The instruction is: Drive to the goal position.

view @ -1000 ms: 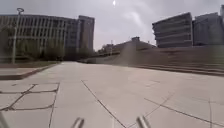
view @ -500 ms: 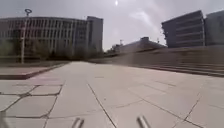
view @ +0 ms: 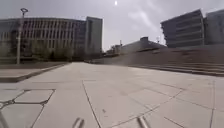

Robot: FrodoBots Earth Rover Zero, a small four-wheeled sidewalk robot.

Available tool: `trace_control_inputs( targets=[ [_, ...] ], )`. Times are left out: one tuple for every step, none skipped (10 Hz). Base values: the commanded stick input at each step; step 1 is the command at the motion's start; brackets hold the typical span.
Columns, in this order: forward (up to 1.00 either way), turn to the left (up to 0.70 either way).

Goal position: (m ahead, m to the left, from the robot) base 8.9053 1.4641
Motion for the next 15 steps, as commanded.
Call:
trace_control_inputs(
  targets=[
    [0.70,0.00],
    [0.70,0.00],
    [0.70,0.00],
    [0.70,0.00],
    [0.70,0.00],
    [0.70,0.01],
    [0.70,0.27],
    [0.70,0.27],
    [0.70,0.27],
    [0.70,0.27],
    [0.70,0.27],
    [0.70,0.08],
    [0.70,0.00],
    [0.70,0.00],
    [0.70,0.00]
  ],
)
